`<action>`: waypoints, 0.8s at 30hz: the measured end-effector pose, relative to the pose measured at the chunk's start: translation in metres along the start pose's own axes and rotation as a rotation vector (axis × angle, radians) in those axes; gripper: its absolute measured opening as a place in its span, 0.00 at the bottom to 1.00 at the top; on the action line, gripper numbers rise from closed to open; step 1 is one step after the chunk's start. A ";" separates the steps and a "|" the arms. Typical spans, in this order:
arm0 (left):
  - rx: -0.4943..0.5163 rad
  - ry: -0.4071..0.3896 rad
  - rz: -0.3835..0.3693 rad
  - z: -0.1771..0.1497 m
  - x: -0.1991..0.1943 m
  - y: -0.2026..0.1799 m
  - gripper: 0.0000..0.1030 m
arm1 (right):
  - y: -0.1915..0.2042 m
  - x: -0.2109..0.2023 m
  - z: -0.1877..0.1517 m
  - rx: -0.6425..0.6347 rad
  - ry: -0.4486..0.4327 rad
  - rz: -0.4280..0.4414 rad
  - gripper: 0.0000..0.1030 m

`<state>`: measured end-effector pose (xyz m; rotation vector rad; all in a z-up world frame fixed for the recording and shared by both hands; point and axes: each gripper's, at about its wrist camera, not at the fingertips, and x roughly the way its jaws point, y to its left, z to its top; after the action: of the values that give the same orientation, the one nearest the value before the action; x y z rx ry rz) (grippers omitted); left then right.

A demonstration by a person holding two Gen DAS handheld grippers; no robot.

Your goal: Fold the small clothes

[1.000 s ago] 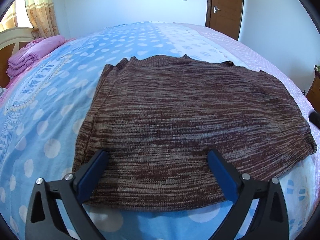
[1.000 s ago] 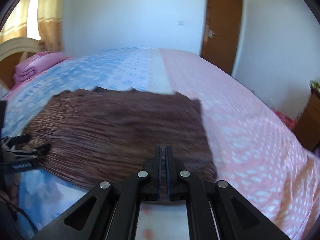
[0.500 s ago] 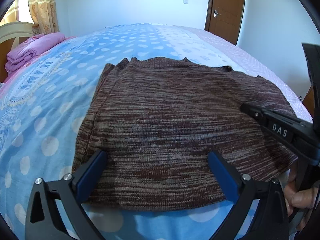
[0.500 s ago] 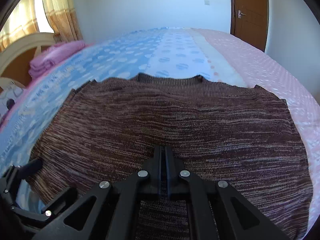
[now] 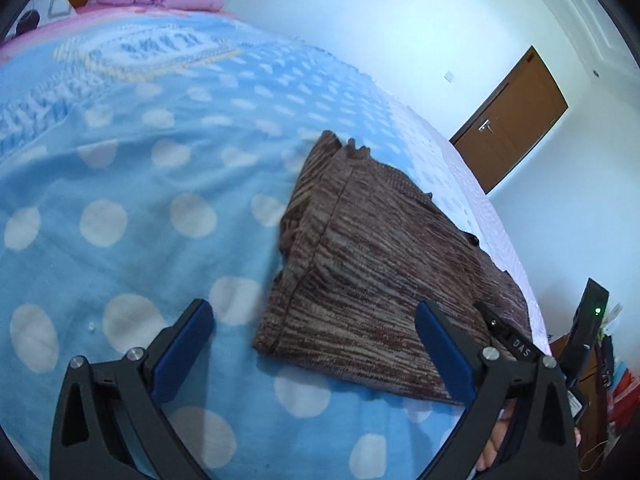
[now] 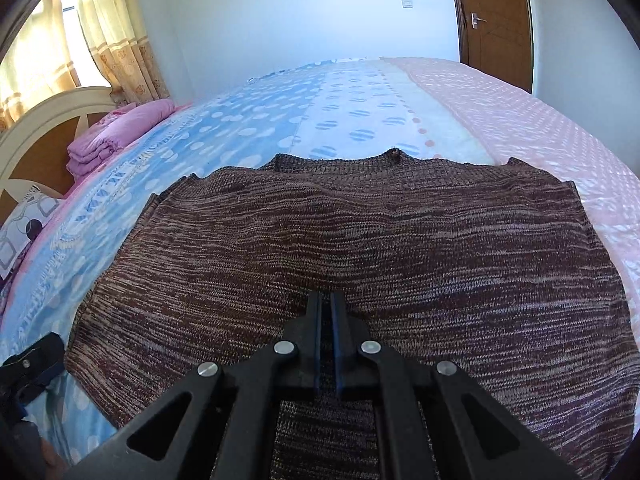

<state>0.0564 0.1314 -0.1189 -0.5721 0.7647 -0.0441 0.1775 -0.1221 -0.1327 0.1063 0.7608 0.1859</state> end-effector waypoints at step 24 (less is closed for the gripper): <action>-0.087 -0.007 -0.197 0.005 0.032 0.002 0.17 | 0.030 -0.008 0.028 -0.071 0.022 0.011 0.05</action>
<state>0.0827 0.1277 -0.1372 -0.7290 0.7040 -0.1909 0.1876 -0.0955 -0.1023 0.0414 0.7748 0.2246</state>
